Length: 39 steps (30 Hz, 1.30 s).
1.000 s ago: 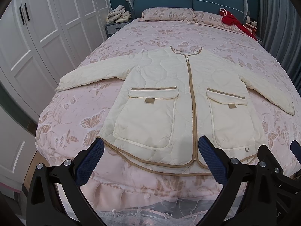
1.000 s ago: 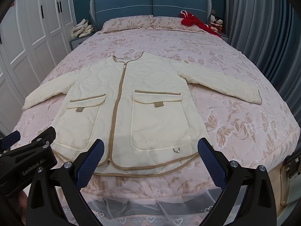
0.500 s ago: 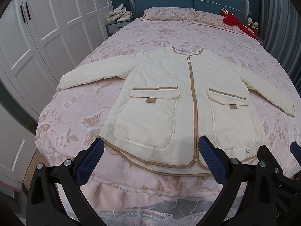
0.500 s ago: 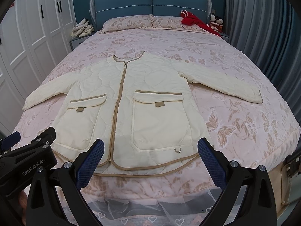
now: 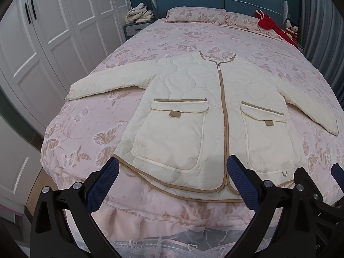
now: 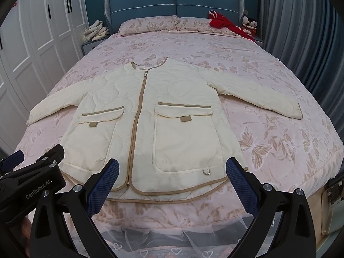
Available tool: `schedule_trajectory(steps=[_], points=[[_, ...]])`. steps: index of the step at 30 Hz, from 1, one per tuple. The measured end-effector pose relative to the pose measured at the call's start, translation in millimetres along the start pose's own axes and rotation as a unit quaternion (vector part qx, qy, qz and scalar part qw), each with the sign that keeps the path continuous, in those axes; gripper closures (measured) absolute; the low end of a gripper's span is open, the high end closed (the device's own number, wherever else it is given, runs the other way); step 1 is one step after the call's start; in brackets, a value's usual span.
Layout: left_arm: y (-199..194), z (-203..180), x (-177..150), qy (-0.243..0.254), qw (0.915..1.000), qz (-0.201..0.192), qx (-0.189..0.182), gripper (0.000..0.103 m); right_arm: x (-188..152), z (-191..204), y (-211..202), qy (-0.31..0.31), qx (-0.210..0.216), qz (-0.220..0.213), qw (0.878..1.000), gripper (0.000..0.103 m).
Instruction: Fold large clothes
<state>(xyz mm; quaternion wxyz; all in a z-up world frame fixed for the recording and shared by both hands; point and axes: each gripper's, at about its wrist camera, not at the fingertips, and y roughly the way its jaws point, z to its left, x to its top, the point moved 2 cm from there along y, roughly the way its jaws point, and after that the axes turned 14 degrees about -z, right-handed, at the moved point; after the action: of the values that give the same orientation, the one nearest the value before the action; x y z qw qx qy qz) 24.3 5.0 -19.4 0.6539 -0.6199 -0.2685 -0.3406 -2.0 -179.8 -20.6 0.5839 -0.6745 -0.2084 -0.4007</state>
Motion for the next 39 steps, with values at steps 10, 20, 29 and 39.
schedule_trajectory(steps=[10,20,29,39], points=[[1.4,-0.5,-0.1,0.0,1.0,0.001,0.002,0.005,-0.7,0.5,1.4,-0.001,-0.001,0.0,1.0,0.005],[1.9,-0.3,0.3,0.0,1.0,0.0,0.002,0.005,-0.8,-0.4,2.0,0.0,0.0,0.001,1.0,0.005],[1.7,-0.4,0.0,0.0,1.0,0.0,0.001,0.005,-1.4,-0.5,3.1,-0.001,-0.001,0.001,1.0,0.005],[9.4,-0.4,-0.2,-0.005,0.9998,0.009,-0.016,0.005,-4.3,-3.1,11.4,0.005,0.018,0.011,1.0,0.005]])
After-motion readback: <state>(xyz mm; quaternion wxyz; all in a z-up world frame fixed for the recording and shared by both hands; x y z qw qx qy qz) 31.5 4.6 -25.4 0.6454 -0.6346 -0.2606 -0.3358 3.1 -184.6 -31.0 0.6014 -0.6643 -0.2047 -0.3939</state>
